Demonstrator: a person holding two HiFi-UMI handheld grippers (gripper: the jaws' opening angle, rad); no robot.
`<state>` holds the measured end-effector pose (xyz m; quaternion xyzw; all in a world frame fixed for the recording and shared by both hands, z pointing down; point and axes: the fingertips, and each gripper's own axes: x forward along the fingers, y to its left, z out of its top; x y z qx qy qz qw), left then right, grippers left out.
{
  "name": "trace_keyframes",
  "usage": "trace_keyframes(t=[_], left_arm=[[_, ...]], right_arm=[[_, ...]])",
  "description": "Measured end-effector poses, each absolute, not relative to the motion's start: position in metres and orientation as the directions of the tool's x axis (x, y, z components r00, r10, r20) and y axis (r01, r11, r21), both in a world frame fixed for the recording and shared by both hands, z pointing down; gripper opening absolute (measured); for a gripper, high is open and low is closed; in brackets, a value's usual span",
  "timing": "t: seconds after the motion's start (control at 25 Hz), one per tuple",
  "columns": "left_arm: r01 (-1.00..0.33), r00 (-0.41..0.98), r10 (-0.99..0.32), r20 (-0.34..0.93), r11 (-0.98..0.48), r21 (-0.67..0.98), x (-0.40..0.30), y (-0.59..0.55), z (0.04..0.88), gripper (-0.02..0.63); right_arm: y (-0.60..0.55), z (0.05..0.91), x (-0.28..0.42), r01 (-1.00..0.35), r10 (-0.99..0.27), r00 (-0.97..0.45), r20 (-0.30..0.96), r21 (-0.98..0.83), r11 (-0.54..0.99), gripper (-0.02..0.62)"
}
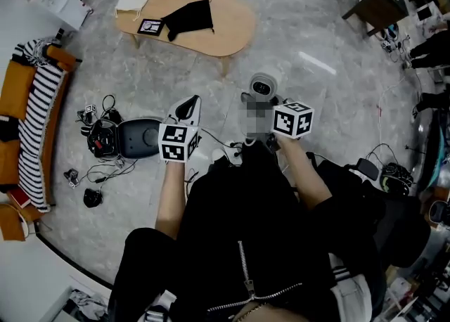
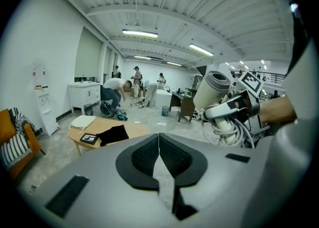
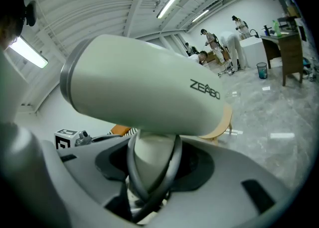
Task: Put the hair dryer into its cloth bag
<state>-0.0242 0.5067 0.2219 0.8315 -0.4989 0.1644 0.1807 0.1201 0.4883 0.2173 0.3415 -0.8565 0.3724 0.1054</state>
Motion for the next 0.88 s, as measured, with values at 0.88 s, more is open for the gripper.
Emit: trace_keyframes(t=[0.88], left_arm=[[-0.972, 0.232, -0.842, 0.486, -0.212, 0.098, 0.099, 0.401, 0.213, 0.014]], right_arm=[[0.371, 0.224, 0.244, -0.585, -0.348, -0.795, 0.497, -0.476, 0.656, 0.195]])
